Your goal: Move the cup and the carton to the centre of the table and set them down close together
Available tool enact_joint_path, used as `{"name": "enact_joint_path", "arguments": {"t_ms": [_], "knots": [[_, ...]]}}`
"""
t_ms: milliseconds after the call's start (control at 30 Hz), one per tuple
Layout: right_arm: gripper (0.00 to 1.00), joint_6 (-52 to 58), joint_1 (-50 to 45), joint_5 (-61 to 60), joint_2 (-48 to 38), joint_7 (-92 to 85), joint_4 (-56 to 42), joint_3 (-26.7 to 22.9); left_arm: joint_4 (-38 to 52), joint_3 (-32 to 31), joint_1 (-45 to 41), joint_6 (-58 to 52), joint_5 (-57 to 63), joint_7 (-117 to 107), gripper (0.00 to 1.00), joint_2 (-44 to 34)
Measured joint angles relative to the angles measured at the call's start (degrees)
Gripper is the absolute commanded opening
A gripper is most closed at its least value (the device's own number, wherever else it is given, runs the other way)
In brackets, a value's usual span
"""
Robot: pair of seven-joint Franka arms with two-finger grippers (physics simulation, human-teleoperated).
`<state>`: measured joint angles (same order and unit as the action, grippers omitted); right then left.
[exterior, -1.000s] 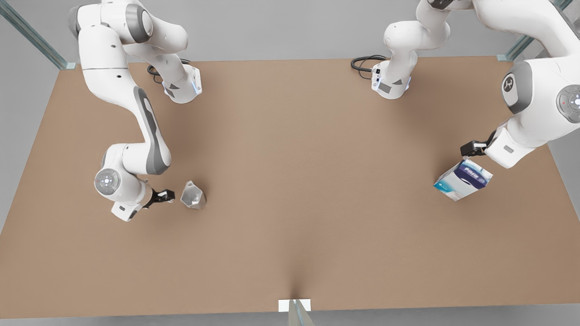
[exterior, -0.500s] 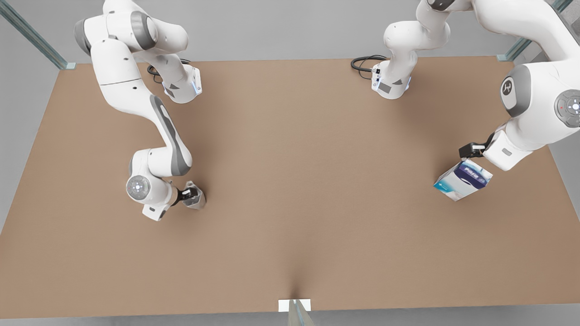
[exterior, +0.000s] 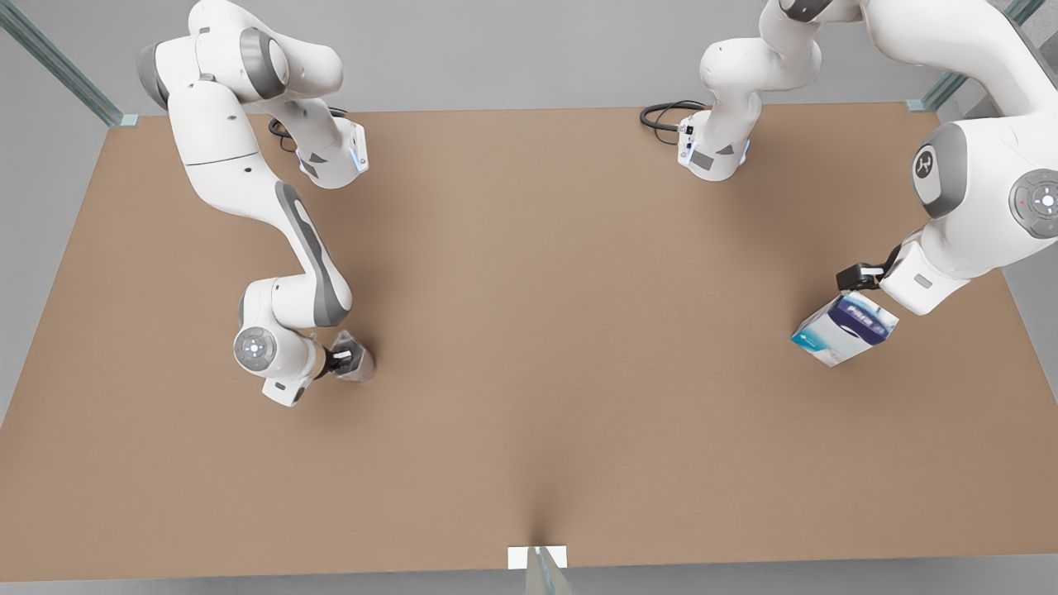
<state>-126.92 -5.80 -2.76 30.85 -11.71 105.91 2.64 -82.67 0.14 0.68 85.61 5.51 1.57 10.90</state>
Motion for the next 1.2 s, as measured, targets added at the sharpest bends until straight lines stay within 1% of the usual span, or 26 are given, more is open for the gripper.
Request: {"name": "enact_joint_path", "arguments": {"t_ms": [67,100,133,200,233,300,333,433,467,500,533,600,633,667,700,733,767,900,1000,1033,1067,1100,1133,1167,1200], "knots": [[0.21,0.5,0.2,-0.1,-0.1,-0.1,-0.6,0.0,-0.3,0.7,-0.1,0.2,0.0,-2.7,1.00,-0.2],[0.21,0.8,0.5,-0.2,-0.1,-0.4,-0.8,0.0,-0.6,1.4,-0.3,1.3,0.0,-9.3,1.00,-0.1],[0.21,0.9,0.5,-0.2,-0.1,-0.5,-1.0,0.0,-2.0,2.2,-0.2,3.9,0.1,-16.3,1.00,0.0],[0.21,0.9,0.6,-0.2,-0.2,-0.5,-1.3,0.0,-2.7,4.6,0.2,6.6,0.1,-18.3,1.00,0.3],[0.21,2.8,0.4,-0.3,-0.3,-0.2,-3.7,0.0,-4.1,5.2,0.1,9.8,0.0,-22.7,1.00,0.4],[0.21,5.1,-4.0,-4.8,1.2,3.4,-10.3,0.0,-7.5,7.0,-0.2,15.4,-0.2,-27.3,1.00,0.4],[0.21,5.2,-8.6,-5.6,4.4,9.9,-16.1,0.0,-9.9,7.8,0.3,16.9,-0.7,-27.9,1.00,0.2],[0.21,5.2,-19.3,-7.7,12.6,27.3,-29.1,0.0,-14.1,8.6,0.0,17.3,-1.4,-29.9,1.00,-0.3],[0.21,5.3,-22.5,-7.7,16.0,33.4,-34.3,0.0,-17.1,9.0,-0.2,20.2,-1.6,-29.9,1.00,-1.1],[0.21,5.1,-25.3,-8.5,18.9,39.4,-38.3,0.0,-18.3,9.9,-0.4,20.6,-1.7,-28.9,1.00,-1.2],[0.21,4.7,-27.2,-8.5,21.4,44.1,-42.0,0.0,-19.6,10.5,-0.1,20.7,-1.8,-22.1,1.00,-1.3],[0.21,3.9,-29.9,-8.6,24.7,50.8,-46.3,0.0,-23.2,11.5,0.1,23.6,-2.2,-20.3,1.00,-1.9],[0.21,3.0,-31.1,-8.5,26.0,53.1,-47.6,0.0,-23.4,11.9,-0.3,24.1,-2.4,-20.2,1.00,-1.8],[0.21,1.5,-32.0,-8.5,26.7,55.8,-47.9,0.0,-25.5,12.2,-0.2,26.2,-2.6,-20.3,1.00,-1.8],[0.98,1.5,-32.0,-8.4,26.7,56.4,-47.9,0.0,-25.9,12.4,0.0,26.8,-2.7,-20.3,1.00,-1.8],[1.00,1.5,-32.0,-8.1,26.8,56.7,-47.9,-0.1,-26.6,12.8,-0.2,27.0,-2.8,-20.2,1.00,-1.7],[1.00,1.7,-32.0,-7.5,26.8,57.1,-47.9,-0.1,-28.9,13.5,-0.2,28.9,-2.9,-20.3,1.00,-1.8],[1.00,2.1,-32.1,-7.8,26.3,56.8,-47.8,-0.1,-31.6,14.8,0.1,29.0,-4.3,-24.7,1.00,-2.0],[1.00,10.2,-30.7,-9.4,20.2,56.0,-47.7,-0.2,-31.7,14.8,-0.3,29.3,-5.2,-24.8,1.00,-1.6],[1.00,14.4,-28.4,-10.2,17.5,52.9,-47.7,-0.4,-31.7,14.8,-0.1,29.4,-5.4,-24.8,1.00,-1.5],[1.00,18.2,-23.9,-9.2,16.3,42.4,-47.4,-0.8,-31.7,14.8,-0.1,29.9,-5.6,-24.8,1.00,-1.1],[1.00,22.5,-16.7,-5.7,14.2,29.6,-47.0,-0.9,-31.8,14.8,-0.2,30.3,-5.7,-24.8,1.00,-0.7],[1.00,27.4,-8.9,-4.5,12.5,20.7,-47.0,-1.0,-31.8,14.8,-0.2,30.3,-5.8,-24.8,1.00,-0.3],[1.00,31.4,-3.5,-1.1,9.7,15.5,-47.1,-1.1,-31.8,14.8,-0.1,30.4,-5.9,-24.8,1.00,0.1],[1.00,35.6,-1.1,3.1,5.4,15.0,-46.9,-1.1,-31.8,14.8,-0.2,31.2,-6.0,-24.8,1.00,0.8]]}}
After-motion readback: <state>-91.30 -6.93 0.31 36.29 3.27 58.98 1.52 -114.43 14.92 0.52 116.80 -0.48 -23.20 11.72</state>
